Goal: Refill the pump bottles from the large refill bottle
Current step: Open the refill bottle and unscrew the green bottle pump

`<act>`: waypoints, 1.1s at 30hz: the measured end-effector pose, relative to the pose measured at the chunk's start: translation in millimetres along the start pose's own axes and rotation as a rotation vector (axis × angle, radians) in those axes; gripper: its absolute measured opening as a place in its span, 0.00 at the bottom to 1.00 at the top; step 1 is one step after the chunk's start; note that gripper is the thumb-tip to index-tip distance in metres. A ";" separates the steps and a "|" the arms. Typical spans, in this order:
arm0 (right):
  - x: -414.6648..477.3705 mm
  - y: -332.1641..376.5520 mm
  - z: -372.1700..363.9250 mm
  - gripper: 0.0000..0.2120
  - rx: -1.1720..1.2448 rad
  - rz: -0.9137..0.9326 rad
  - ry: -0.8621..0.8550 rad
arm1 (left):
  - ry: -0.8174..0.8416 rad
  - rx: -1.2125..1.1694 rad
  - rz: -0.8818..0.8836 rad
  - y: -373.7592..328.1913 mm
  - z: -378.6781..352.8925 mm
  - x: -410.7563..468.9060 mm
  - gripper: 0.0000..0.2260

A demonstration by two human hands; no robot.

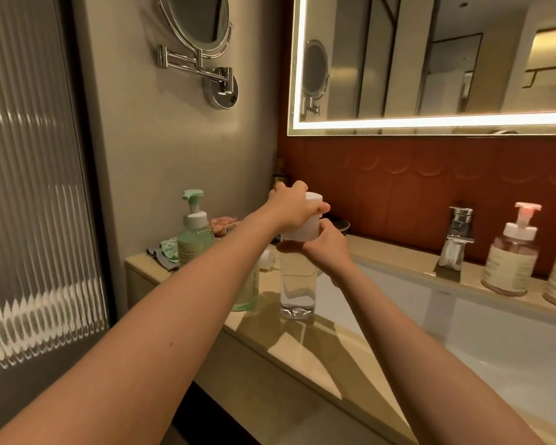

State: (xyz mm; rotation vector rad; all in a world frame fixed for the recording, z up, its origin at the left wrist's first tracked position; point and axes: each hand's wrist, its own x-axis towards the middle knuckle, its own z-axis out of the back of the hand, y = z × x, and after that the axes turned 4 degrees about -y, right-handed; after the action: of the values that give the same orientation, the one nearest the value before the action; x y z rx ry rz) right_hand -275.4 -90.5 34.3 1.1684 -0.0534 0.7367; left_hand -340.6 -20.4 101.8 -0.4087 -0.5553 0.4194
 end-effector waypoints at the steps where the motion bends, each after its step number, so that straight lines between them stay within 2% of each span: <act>1: -0.3 1.2 0.8 0.35 -0.007 0.004 0.002 | -0.025 0.042 0.027 -4.7 -1.3 -0.6 0.27; 7: -5.7 2.7 5.8 0.38 -0.219 0.006 -0.082 | -0.049 0.242 0.035 -19.9 12.5 4.5 0.38; 9: -6.1 3.8 4.0 0.40 -0.274 0.010 -0.107 | -0.115 0.253 0.040 -19.4 22.6 5.1 0.39; 11: -5.9 5.0 1.9 0.42 -0.287 0.011 -0.116 | -0.126 0.183 0.058 -14.0 28.5 5.0 0.39; 14: -5.1 6.5 -1.7 0.43 -0.309 0.030 -0.106 | 0.105 -0.108 0.120 0.0 25.4 1.3 0.42; 15: -4.1 6.8 -1.2 0.44 -0.319 0.050 -0.077 | 0.169 -0.198 0.133 4.9 21.6 -1.0 0.43; 17: -3.1 10.6 9.6 0.43 -0.266 0.033 0.075 | 0.173 -0.273 0.110 14.0 13.3 -5.6 0.42; 20: -2.9 22.2 46.2 0.27 -0.166 -0.103 0.478 | 0.064 -0.331 0.085 23.5 4.6 -9.9 0.37; 21: -3.0 28.0 58.7 0.21 -0.145 -0.125 0.535 | 0.044 -0.355 0.083 24.9 1.3 -11.0 0.36; 23: 0.1 41.5 73.5 0.15 -0.061 -0.137 0.446 | -0.004 -0.410 0.088 25.3 -7.5 -13.8 0.34; 25: 6.2 56.7 72.5 0.07 0.005 -0.068 0.229 | -0.048 -0.474 0.114 25.9 -16.9 -16.4 0.34; 26: 10.8 64.2 66.8 0.09 -0.037 0.005 0.154 | -0.054 -0.502 0.134 27.3 -21.8 -16.0 0.34; 28: 20.1 72.8 51.2 0.22 -0.298 0.141 0.117 | -0.080 -0.502 0.151 27.5 -27.5 -16.7 0.36; 30: 24.5 77.7 37.1 0.29 -0.616 0.165 0.091 | -0.101 -0.435 0.149 32.3 -33.2 -12.3 0.41; 32: 26.4 84.1 32.3 0.26 -0.787 0.207 0.095 | -0.113 -0.428 0.134 36.3 -34.9 -9.1 0.41; 33: 27.4 88.6 32.7 0.23 -0.778 0.221 0.157 | -0.113 -0.448 0.117 35.6 -32.6 -11.3 0.39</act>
State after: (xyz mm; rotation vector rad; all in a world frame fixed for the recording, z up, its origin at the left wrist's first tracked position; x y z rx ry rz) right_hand -292.4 -87.8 131.2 0.3627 -0.3138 0.8892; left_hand -339.9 -4.4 55.0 -0.8538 -0.7394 0.4311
